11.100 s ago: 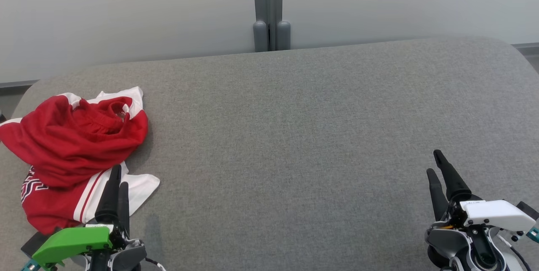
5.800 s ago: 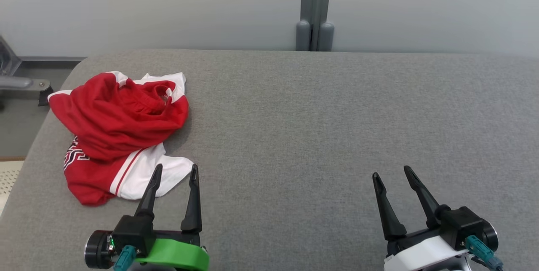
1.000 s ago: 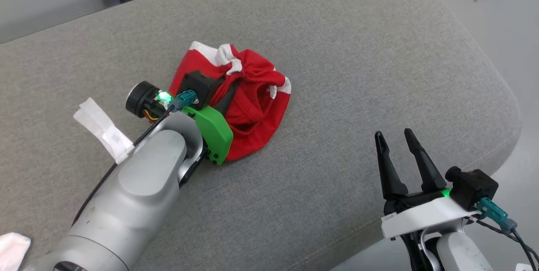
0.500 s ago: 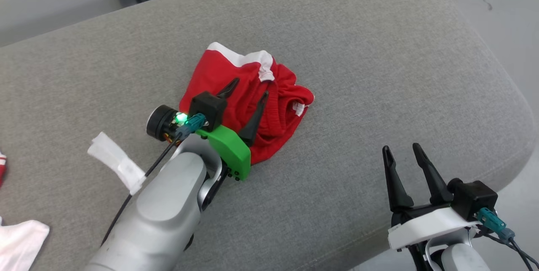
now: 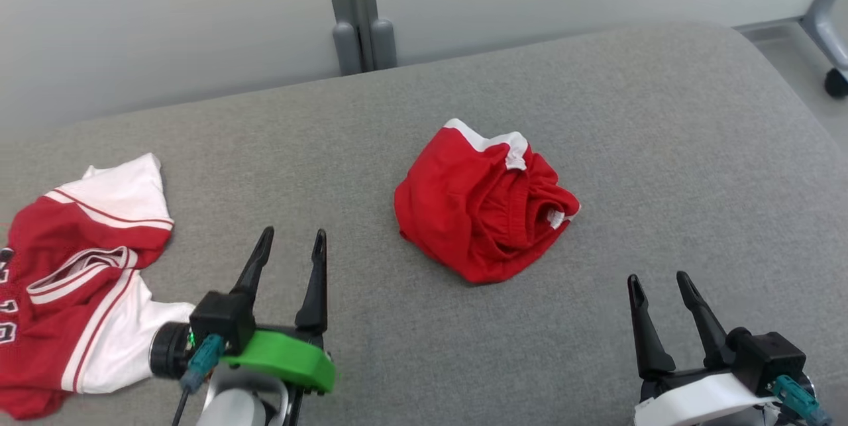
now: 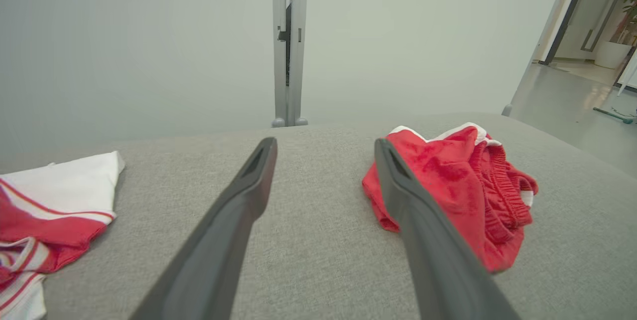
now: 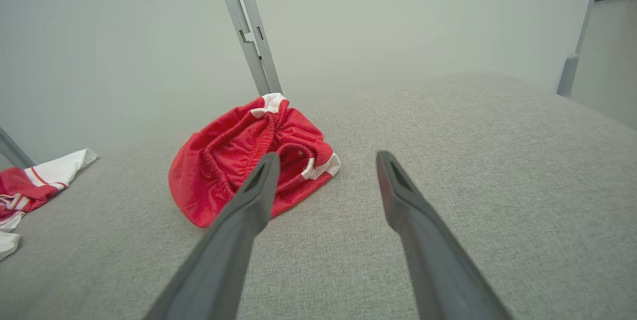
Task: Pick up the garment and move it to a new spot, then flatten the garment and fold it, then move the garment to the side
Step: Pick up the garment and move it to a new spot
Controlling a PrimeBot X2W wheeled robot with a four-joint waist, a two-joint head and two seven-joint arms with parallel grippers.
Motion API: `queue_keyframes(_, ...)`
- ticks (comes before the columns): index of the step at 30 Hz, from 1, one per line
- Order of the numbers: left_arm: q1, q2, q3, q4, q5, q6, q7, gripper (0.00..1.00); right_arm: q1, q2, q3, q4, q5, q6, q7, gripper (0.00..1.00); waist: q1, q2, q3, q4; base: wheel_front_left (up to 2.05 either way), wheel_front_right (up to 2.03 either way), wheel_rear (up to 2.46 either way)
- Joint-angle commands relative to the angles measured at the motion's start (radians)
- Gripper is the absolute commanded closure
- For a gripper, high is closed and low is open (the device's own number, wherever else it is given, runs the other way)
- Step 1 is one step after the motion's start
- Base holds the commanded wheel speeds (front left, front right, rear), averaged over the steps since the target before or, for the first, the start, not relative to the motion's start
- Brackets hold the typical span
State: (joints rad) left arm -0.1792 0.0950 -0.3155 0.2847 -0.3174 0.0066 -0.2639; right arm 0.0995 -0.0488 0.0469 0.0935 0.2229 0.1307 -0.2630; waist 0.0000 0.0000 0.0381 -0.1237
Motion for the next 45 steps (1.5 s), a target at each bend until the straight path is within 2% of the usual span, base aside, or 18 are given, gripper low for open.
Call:
queue_keyframes(1, 0.052, -0.007, 0.024, -0.029, 0.024, -0.004, -0.001, 0.0, 0.022, -0.003, -0.003, -0.012, -0.011, 0.0, -0.003, 0.0, 0.0, 0.0, -0.092, 0.089, 0.0, 0.0, 0.0)
queue_keyframes(8, 0.267, -0.037, 0.15, -0.229, 0.132, 0.003, -0.001, 0.0, 0.066, -0.003, -0.008, -0.062, -0.027, 0.0, -0.003, 0.0, 0.0, 0.0, -0.111, 0.094, 0.0, 0.0, 0.0)
queue_keyframes(12, 0.353, -0.043, 0.159, -0.274, 0.164, -0.005, -0.001, 0.0, 0.078, -0.003, -0.013, -0.077, -0.028, 0.0, -0.003, 0.0, 0.0, 0.0, -0.121, 0.091, 0.0, 0.0, 0.0)
queue_keyframes(15, 0.386, -0.044, 0.157, -0.295, 0.171, 0.012, -0.001, 0.0, 0.089, -0.003, -0.013, -0.086, -0.024, 0.0, -0.003, 0.0, 0.0, 0.0, -0.126, 0.09, 0.0, 0.0, 0.0)
queue_keyframes(19, 0.401, -0.044, 0.146, -0.305, 0.174, 0.044, -0.001, 0.0, 0.102, -0.003, -0.01, -0.092, -0.023, 0.0, -0.003, 0.0, 0.0, 0.0, -0.131, 0.091, 0.0, 0.0, 0.0)
queue_keyframes(24, 0.396, -0.044, 0.137, -0.302, 0.18, 0.064, -0.001, 0.0, 0.105, -0.003, -0.013, -0.095, -0.027, 0.0, -0.003, 0.0, 0.0, 0.0, -0.135, 0.091, 0.0, 0.0, 0.0)
queue_keyframes(45, 0.38, -0.044, 0.106, -0.277, 0.184, 0.06, -0.001, 0.0, 0.11, -0.003, -0.009, -0.091, -0.022, 0.0, -0.003, 0.0, 0.0, 0.0, -0.138, 0.107, 0.0, 0.0, 0.0)
